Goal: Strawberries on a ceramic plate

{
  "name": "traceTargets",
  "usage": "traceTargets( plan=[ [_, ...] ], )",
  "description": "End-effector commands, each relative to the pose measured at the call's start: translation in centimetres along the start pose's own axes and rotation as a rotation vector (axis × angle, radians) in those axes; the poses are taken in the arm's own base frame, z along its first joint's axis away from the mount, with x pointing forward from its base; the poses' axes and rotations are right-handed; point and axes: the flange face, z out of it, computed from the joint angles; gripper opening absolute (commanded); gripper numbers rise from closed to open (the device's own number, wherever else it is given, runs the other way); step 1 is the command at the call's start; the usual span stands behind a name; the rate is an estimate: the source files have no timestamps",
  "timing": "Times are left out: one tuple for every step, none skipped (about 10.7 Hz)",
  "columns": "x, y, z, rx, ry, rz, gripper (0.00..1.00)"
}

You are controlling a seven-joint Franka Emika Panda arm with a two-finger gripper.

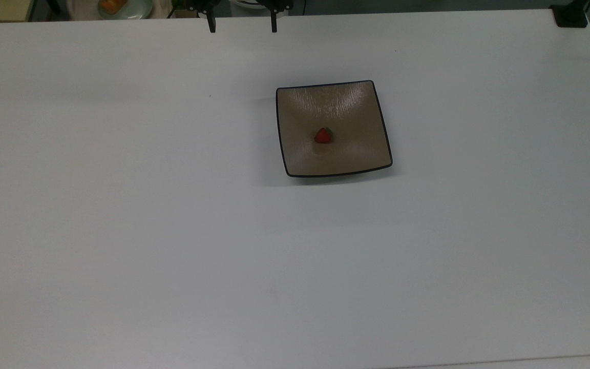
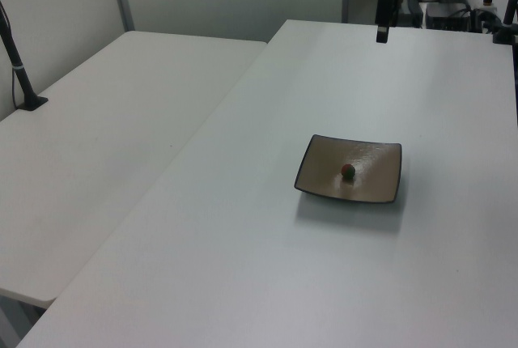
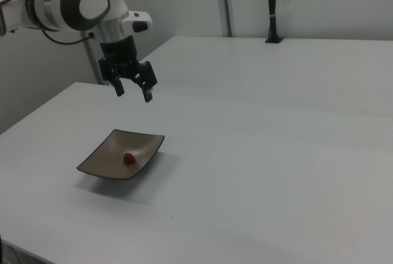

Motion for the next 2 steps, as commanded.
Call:
traceTargets(
  plan=[
    [1.13,-0.06,-0.01,0.018,0.043,-0.012,1.00],
    [1.12,-0.06,0.06,0.017,0.042,-0.012,1.00]
  ],
)
